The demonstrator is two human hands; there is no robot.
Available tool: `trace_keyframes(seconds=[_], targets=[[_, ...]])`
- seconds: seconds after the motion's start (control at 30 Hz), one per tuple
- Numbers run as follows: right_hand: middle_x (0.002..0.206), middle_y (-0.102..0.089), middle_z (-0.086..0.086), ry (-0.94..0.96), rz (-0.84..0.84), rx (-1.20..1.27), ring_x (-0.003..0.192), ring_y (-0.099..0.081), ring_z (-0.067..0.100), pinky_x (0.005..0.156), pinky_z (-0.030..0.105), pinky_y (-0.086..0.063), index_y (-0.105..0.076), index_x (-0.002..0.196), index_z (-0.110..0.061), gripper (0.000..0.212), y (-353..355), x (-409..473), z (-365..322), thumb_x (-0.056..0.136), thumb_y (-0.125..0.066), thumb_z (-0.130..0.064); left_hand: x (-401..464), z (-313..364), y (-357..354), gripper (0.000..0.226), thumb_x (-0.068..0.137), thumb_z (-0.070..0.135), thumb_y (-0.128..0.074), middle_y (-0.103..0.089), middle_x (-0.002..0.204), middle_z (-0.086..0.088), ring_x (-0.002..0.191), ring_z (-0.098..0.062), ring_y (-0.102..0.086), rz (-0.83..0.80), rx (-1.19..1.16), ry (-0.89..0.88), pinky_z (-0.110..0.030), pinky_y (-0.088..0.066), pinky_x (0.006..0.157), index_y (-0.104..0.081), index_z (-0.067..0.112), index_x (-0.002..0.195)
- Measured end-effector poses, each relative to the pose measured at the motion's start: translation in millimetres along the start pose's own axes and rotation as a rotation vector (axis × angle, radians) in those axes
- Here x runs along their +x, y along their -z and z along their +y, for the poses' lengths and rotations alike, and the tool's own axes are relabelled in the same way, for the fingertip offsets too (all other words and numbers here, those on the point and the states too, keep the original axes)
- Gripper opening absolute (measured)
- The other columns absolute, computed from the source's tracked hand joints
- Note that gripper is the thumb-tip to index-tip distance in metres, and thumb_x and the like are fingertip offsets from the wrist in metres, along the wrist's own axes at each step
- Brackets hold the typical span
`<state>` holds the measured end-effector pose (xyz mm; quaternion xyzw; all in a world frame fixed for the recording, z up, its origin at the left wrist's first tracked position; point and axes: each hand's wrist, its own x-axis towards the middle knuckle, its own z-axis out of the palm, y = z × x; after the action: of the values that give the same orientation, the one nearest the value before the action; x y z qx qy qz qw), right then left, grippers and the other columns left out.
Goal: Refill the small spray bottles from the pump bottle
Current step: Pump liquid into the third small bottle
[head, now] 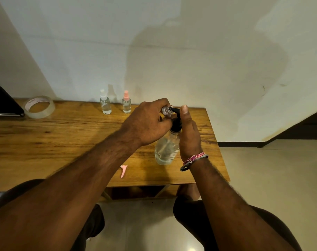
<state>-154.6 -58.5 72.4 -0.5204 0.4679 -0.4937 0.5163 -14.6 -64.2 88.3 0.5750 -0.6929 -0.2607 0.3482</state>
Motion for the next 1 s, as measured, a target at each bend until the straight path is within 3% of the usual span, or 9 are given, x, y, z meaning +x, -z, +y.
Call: trace_keyframes(seconds=[0.07,0.2,0.3,0.57,0.77,0.9,1.0], targets=[[0.093,-0.079,-0.013,0.006,0.003,-0.014,0.097,-0.071,-0.001,0.079,0.012,-0.052,-0.075,0.096,-0.032,0.040,-0.4,1.5,1.7,0.099,-0.047,-0.060,-0.1,0.1,-0.1,0.019,0.091,0.026,-0.072,-0.066,0.072,0.009,0.064,-0.016,-0.063,0.002,-0.003,0.003,-0.030,-0.047,0.057,-0.056,0.036,0.086],[0.098,-0.079,0.002,0.008,0.018,-0.022,0.101,-0.073,0.014,0.082,0.023,-0.055,-0.079,0.093,-0.031,0.041,-0.6,3.9,5.9,0.094,-0.047,-0.057,-0.2,-0.3,-0.4,0.015,0.091,0.026,-0.071,-0.067,0.072,0.007,0.064,-0.018,-0.065,0.005,-0.007,-0.004,-0.037,-0.053,0.058,-0.058,0.034,0.089],[0.094,-0.079,0.001,0.001,0.023,0.000,0.096,-0.073,0.013,0.078,0.022,-0.054,-0.079,0.090,-0.030,0.039,-1.1,4.4,5.7,0.095,-0.046,-0.051,0.0,-0.7,-1.0,0.013,0.091,0.025,-0.070,-0.067,0.073,0.008,0.065,-0.017,-0.065,0.002,0.006,-0.010,-0.037,-0.054,0.059,-0.059,0.033,0.090],[0.089,-0.077,0.003,-0.005,0.045,-0.002,0.091,-0.071,0.014,0.079,0.031,-0.054,-0.079,0.089,-0.025,0.050,0.5,6.3,9.9,0.081,-0.050,-0.064,1.4,-6.6,-5.3,0.014,0.090,0.024,-0.070,-0.067,0.077,0.008,0.069,-0.016,-0.064,-0.019,0.036,-0.022,-0.032,-0.050,0.059,-0.059,0.032,0.093],[0.078,-0.072,0.003,-0.004,0.076,-0.027,0.079,-0.066,0.010,0.071,0.025,-0.052,-0.077,0.083,-0.012,0.055,0.7,5.3,7.5,0.083,-0.052,-0.061,1.1,-8.7,-6.0,0.013,0.089,0.023,-0.071,-0.069,0.081,0.007,0.072,-0.015,-0.066,-0.018,0.049,-0.032,-0.037,-0.056,0.063,-0.062,0.028,0.098],[0.064,-0.070,-0.016,-0.004,0.084,-0.038,0.065,-0.062,-0.007,0.062,0.012,-0.049,-0.070,0.071,-0.023,0.038,2.4,5.0,5.8,0.103,-0.052,-0.032,0.2,-9.2,-5.4,0.014,0.088,0.023,-0.071,-0.069,0.080,0.008,0.071,-0.015,-0.065,-0.013,0.051,-0.025,-0.036,-0.055,0.062,-0.063,0.028,0.098],[0.076,-0.073,-0.004,0.017,0.067,-0.049,0.074,-0.066,0.001,0.065,0.015,-0.051,-0.073,0.081,-0.017,0.038,1.8,6.8,8.8,0.098,-0.049,-0.040,-0.1,-7.5,-3.4,0.015,0.089,0.021,-0.071,-0.068,0.077,0.007,0.068,-0.016,-0.065,-0.012,0.036,-0.023,-0.034,-0.052,0.060,-0.061,0.031,0.093]])
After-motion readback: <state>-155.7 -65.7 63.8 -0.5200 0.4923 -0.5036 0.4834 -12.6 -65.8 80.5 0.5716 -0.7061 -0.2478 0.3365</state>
